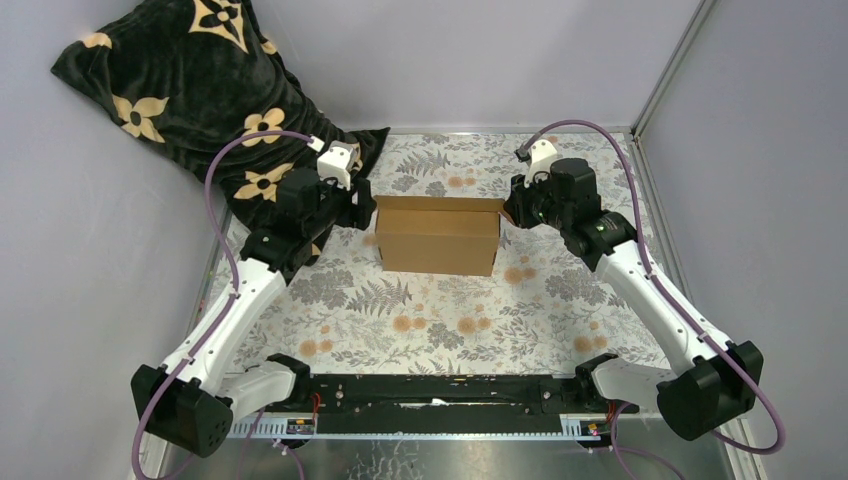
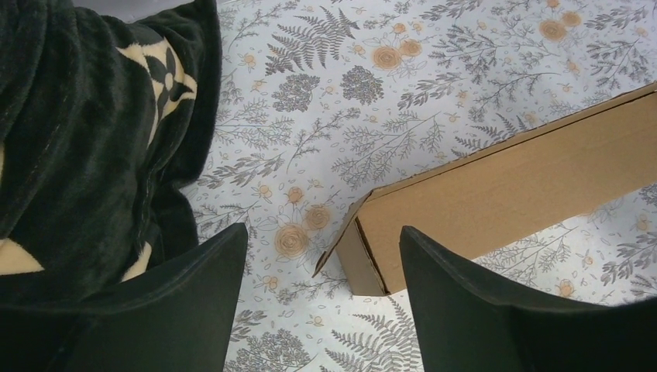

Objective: Fold the paper box

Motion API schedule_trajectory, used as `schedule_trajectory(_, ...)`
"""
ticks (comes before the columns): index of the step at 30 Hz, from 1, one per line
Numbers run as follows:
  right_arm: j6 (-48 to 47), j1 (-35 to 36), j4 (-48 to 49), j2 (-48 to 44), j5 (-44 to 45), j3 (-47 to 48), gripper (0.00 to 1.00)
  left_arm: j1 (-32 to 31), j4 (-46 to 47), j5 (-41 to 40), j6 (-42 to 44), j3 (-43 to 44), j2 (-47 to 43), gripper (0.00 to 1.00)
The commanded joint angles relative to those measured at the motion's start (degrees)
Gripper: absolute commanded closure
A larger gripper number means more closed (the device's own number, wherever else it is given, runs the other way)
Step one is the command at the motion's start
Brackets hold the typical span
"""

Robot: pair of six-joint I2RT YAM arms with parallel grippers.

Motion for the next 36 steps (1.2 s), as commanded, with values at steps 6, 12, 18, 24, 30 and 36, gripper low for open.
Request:
schedule_trajectory(6, -0.95, 0.51, 2.16, 0.26, -0.17, 2.89, 0.75, -0.23, 2.55, -1.34, 2.03, 1.91, 0.92, 0.33)
schedule_trajectory(12, -0.91, 0.51, 2.2, 0.18, -0.28, 2.89, 0.75, -0.15, 2.5, -0.78, 1.86, 2.13, 1.67, 0.4)
schedule_trajectory(18, -0.97, 0.46, 2.1, 0.17, -0.33, 3.05, 0.77, 0.14, 2.51, 0.16, 1.44, 2.74, 2.47, 0.43)
schedule_trajectory(24, -0.97, 0.51, 2.16, 0.24, -0.31, 2.98, 0.78, 0.64, 2.63, 1.5, 1.08, 2.91, 3.27, 0.47)
schedule_trajectory(30, -0.96, 0.51, 2.24, 0.35, -0.28, 2.89, 0.78, 0.73, 2.35, 2.17, 1.07, 3.39, 4.19, 0.49)
schedule_trajectory(36, -0.92, 0.51, 2.24, 0.52, -0.5, 2.99, 0.82, 0.88, 2.33, 2.67, 1.06, 3.67, 4.77, 0.55)
